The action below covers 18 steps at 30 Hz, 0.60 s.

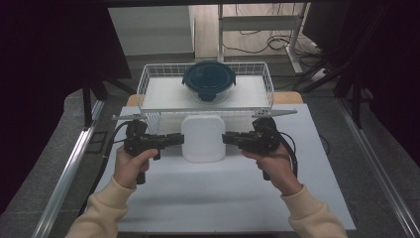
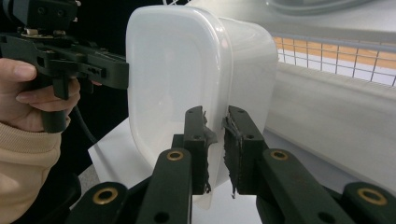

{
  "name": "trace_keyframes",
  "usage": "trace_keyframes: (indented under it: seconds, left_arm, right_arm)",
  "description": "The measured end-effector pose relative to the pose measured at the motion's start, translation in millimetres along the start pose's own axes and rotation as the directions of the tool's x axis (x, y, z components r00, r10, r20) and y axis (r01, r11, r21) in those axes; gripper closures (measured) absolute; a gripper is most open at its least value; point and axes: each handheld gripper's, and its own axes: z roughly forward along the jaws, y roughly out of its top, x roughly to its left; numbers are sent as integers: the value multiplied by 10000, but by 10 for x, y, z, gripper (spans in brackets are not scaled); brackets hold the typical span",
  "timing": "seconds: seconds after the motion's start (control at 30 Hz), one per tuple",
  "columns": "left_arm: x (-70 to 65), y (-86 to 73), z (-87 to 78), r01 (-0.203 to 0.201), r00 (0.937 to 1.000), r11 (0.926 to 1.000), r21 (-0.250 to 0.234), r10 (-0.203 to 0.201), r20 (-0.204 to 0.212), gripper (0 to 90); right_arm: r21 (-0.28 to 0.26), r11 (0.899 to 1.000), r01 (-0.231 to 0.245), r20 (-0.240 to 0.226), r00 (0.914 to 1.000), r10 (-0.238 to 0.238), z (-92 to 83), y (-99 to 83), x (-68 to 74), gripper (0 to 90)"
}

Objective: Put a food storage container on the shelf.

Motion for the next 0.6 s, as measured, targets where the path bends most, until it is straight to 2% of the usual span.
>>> trace_keyframes:
  seconds: [0.23,0.6]
  left_arm:
    - [-16,129,-49,-39,9999,9999,-146,41,143,795]
    - [-139,416,-138,-527,9986,9981,-316,527,-4,794]
  right_arm:
    - [-125,9998,138,-24,9999,-138,-42,135,37,788]
    - [-326,9983,492,155,9987,-487,-135,405,117,788]
